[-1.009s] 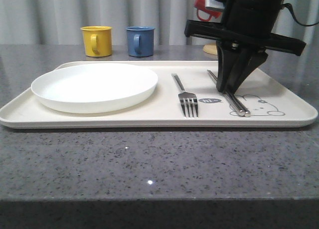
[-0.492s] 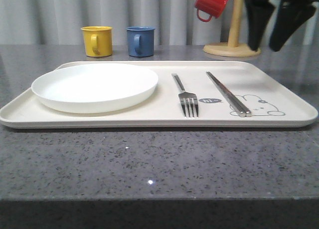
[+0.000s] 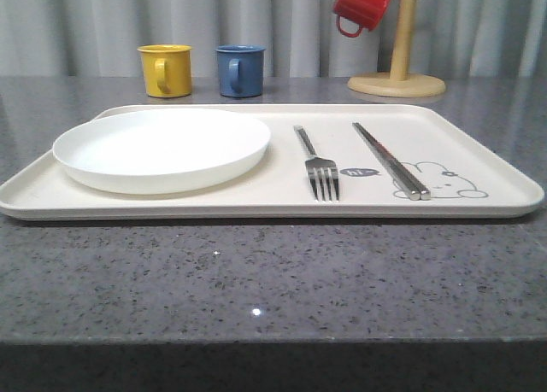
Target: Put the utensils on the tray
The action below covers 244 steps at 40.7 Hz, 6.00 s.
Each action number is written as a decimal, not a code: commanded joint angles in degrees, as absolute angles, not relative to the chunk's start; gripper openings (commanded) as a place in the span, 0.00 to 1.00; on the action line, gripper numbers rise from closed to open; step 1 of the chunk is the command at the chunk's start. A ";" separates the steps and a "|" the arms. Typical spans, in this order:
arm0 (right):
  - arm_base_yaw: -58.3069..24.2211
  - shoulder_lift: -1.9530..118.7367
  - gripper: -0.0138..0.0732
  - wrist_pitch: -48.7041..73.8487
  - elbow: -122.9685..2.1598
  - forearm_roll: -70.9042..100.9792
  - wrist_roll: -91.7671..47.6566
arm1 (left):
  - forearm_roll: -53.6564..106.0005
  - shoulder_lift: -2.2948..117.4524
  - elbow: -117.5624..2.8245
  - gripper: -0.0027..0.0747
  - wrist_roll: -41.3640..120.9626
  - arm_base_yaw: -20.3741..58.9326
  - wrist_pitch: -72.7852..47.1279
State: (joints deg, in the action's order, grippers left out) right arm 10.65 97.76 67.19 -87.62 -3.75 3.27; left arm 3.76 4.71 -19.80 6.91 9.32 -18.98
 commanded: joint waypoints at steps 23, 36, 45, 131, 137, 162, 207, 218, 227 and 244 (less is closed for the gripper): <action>12.08 104.97 0.33 65.62 -89.26 -1.36 -0.83 | 4.39 5.33 -21.21 0.01 6.56 9.24 -14.10; 12.08 102.74 0.08 67.98 -89.45 -1.36 -0.76 | 4.39 5.33 -21.21 0.01 6.56 9.24 -14.10; 11.48 95.90 0.08 71.24 -89.45 3.01 0.33 | 4.39 5.33 -21.21 0.01 6.56 9.24 -14.10; -13.86 75.95 0.21 67.97 -88.44 0.30 9.99 | 4.39 5.33 -21.21 0.01 6.56 9.24 -14.10; -13.86 67.75 0.08 64.94 -83.89 -0.98 9.35 | 4.39 5.33 -21.21 0.01 6.56 9.24 -14.10; -13.86 20.72 0.08 22.49 -30.97 -7.31 9.24 | 4.39 5.33 -21.21 0.01 6.56 9.24 -14.10; -13.86 8.75 0.08 21.14 -23.50 -7.21 9.24 | 4.39 5.33 -21.21 0.01 6.56 9.24 -14.10; -13.86 8.75 0.08 21.14 -23.50 -7.21 9.24 | 4.39 5.33 -20.77 0.01 6.56 9.24 -13.83; -13.86 8.75 0.08 21.14 -23.50 -7.21 9.24 | 0.94 0.09 -13.81 0.01 6.56 5.38 -13.38; -13.86 8.75 0.08 21.14 -23.50 -7.21 9.24 | 2.28 -1.54 0.13 0.01 6.56 -1.22 -2.78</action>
State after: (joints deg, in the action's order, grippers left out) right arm -13.99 8.16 25.88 -22.09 -6.21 9.73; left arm 1.51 -0.28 0.16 6.81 -1.06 -8.50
